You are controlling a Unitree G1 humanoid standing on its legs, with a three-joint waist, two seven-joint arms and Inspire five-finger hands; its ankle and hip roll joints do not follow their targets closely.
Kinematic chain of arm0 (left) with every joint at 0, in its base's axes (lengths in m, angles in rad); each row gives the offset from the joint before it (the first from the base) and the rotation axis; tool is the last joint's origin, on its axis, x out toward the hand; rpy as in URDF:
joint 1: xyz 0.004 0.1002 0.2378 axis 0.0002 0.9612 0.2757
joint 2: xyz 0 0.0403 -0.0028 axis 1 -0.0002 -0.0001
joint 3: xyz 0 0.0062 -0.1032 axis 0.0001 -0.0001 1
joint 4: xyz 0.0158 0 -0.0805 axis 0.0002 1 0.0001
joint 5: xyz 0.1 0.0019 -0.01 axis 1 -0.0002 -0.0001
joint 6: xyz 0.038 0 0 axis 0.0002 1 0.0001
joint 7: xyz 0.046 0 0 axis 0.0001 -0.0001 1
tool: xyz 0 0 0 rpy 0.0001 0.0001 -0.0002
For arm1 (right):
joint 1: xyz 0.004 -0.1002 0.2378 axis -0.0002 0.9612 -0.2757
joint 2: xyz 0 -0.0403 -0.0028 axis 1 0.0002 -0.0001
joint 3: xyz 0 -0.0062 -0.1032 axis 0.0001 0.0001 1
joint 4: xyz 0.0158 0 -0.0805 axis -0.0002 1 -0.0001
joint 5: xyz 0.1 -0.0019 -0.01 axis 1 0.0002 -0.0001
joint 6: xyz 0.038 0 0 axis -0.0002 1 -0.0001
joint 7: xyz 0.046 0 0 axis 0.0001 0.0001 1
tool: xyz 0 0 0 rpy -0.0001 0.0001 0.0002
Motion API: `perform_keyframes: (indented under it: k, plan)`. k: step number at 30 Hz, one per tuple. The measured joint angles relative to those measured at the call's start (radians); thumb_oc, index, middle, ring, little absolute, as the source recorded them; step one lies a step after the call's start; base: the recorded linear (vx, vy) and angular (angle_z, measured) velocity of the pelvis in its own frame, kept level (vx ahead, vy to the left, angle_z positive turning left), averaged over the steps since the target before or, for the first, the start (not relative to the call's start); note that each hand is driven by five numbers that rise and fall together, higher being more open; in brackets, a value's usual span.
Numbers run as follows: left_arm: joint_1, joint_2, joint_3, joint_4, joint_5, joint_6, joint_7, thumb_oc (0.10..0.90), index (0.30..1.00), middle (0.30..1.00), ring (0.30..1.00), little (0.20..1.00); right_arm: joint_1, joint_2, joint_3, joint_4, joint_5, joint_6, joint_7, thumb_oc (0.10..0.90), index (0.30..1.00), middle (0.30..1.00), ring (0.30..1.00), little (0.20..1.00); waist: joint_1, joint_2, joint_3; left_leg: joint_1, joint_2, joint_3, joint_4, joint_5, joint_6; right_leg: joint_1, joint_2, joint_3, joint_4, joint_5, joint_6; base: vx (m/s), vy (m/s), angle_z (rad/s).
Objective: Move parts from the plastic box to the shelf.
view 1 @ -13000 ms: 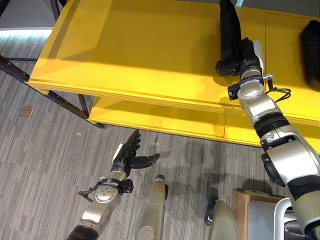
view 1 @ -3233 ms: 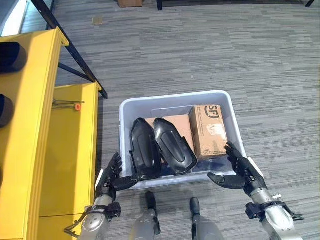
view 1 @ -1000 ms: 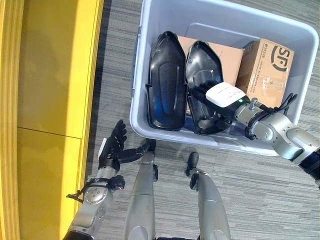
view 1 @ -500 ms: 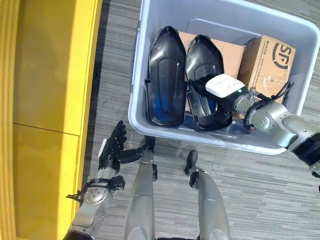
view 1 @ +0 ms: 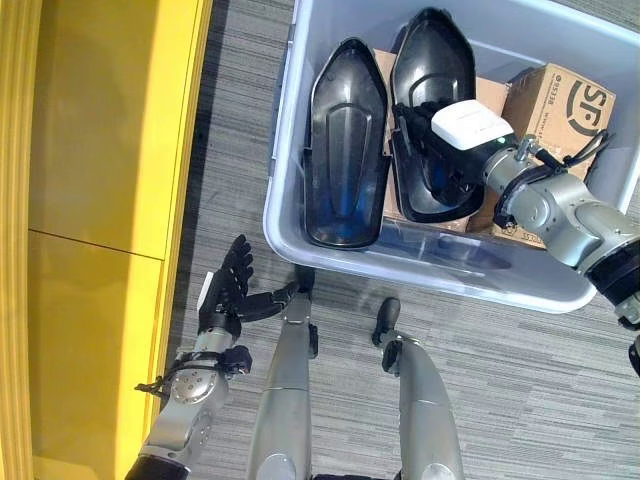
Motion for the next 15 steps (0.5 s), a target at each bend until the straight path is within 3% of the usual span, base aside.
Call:
perform_keyframes:
  k: [10, 15]
  plan:
    - [-0.006, 0.0, -0.002, 0.0, -0.036, -0.001, 0.0, 0.9, 1.0, 1.0, 1.0, 1.0, -0.007, 0.002, 0.004, 0.02, 0.0, 0.033, 0.002, 0.9, 1.0, 1.0, 1.0, 1.0, 0.006, 0.0, 0.0, -0.001, 0.0, 0.0, 0.001, 0.002, 0.0, 0.0, 0.0, -0.001, -0.001, 0.0, 0.0, 0.0, 0.0, 0.0]
    - [-0.006, 0.001, -0.001, -0.001, -0.035, -0.001, 0.0, 0.9, 1.0, 1.0, 1.0, 1.0, -0.006, -0.053, 0.024, -0.093, 0.0, 0.051, 0.03, 0.9, 1.0, 1.0, 1.0, 1.0, 0.0, 0.0, 0.0, -0.002, 0.0, 0.0, 0.001, 0.002, 0.001, 0.0, 0.0, -0.001, -0.002, 0.0, 0.001, 0.0, 0.0, 0.0]
